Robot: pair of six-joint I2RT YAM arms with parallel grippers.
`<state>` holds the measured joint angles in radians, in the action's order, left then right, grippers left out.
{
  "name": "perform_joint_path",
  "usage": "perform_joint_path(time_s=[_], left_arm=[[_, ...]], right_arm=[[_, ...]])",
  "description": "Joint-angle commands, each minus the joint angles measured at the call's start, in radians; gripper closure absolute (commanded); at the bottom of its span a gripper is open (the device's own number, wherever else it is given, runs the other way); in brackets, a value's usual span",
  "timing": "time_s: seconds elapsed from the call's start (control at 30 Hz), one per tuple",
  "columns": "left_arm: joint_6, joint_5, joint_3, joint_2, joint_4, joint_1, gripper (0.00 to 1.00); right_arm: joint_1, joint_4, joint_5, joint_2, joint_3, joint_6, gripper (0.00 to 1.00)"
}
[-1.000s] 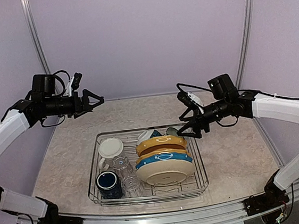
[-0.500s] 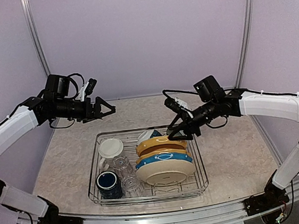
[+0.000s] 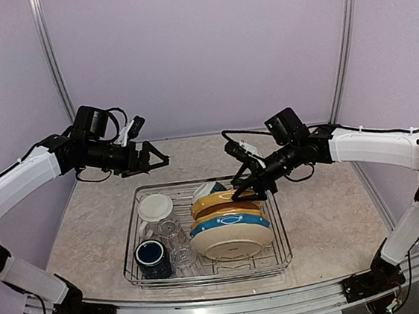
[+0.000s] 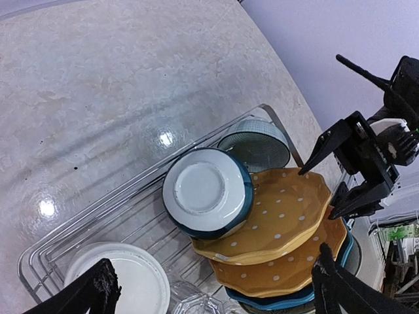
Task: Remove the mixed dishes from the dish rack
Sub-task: Grab the cup from the dish rack.
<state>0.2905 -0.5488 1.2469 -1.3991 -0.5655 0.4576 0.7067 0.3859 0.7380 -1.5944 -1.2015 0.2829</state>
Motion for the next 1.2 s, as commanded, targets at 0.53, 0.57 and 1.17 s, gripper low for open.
perform_joint_path(time_s=[0.53, 0.57, 1.17], left_arm=[[0.497, 0.424, 0.145, -0.068, -0.535, 0.236, 0.01], [0.527, 0.429, 0.161, -0.091, -0.558, 0.268, 0.01], [0.729, 0.545, 0.299, -0.378, -0.675, 0.444, 0.01]], right_arm=[[0.011, -0.238, -0.434, 0.300, 0.110, -0.224, 0.12], [0.009, -0.243, -0.452, 0.310, 0.119, -0.225, 0.12], [0.010, -0.269, -0.589, 0.501, 0.284, -0.225, 0.09]])
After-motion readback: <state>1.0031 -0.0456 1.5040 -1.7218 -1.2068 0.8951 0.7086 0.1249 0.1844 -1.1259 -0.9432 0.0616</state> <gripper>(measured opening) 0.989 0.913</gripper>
